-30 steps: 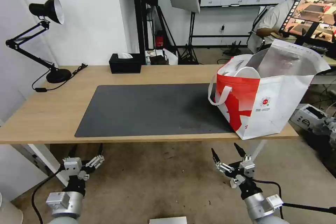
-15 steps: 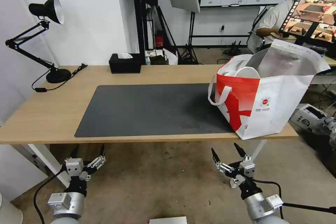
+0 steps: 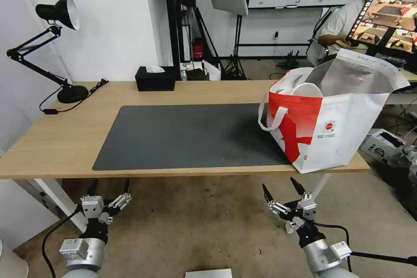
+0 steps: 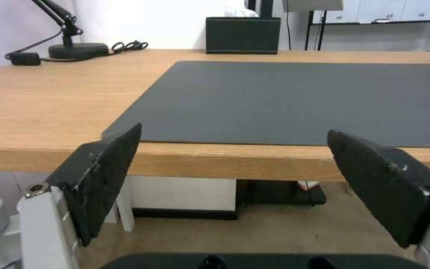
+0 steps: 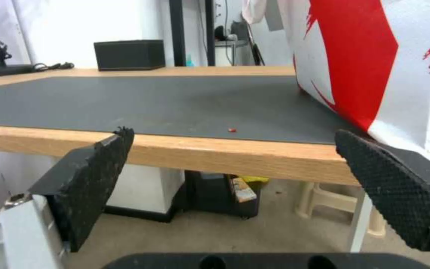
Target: Pick up the trash from the table and place it into the takeout bag.
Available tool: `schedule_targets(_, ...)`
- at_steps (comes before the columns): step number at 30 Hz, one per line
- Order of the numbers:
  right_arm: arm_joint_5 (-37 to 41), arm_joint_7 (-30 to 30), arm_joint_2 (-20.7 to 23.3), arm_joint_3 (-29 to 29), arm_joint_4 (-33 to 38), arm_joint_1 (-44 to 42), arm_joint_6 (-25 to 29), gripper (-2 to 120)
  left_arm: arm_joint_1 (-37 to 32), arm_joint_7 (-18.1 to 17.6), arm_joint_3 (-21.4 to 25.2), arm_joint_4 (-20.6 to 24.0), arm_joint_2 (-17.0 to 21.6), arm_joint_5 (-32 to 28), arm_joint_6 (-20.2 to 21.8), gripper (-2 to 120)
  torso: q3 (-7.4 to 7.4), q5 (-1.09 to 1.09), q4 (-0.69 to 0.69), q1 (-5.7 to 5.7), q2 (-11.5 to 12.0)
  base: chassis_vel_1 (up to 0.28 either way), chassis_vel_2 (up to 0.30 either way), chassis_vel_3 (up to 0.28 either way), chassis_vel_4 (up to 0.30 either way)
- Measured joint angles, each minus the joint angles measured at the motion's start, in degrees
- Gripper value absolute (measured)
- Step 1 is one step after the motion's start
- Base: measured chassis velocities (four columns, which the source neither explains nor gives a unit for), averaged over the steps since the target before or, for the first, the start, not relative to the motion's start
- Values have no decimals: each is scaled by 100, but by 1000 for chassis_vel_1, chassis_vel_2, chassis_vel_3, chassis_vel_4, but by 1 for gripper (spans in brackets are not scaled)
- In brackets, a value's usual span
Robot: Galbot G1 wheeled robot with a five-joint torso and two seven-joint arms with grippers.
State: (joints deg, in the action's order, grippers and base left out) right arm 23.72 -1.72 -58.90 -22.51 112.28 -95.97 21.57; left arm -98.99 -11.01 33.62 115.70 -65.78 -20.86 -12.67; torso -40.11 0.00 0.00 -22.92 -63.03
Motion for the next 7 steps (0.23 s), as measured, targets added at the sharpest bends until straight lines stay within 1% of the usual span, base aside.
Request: schedule_targets(7,0,0,0,0,0,0,0,100,2,-2,-1,1,2,-1,2,100,0,0,0,0,0,0,0,0,0)
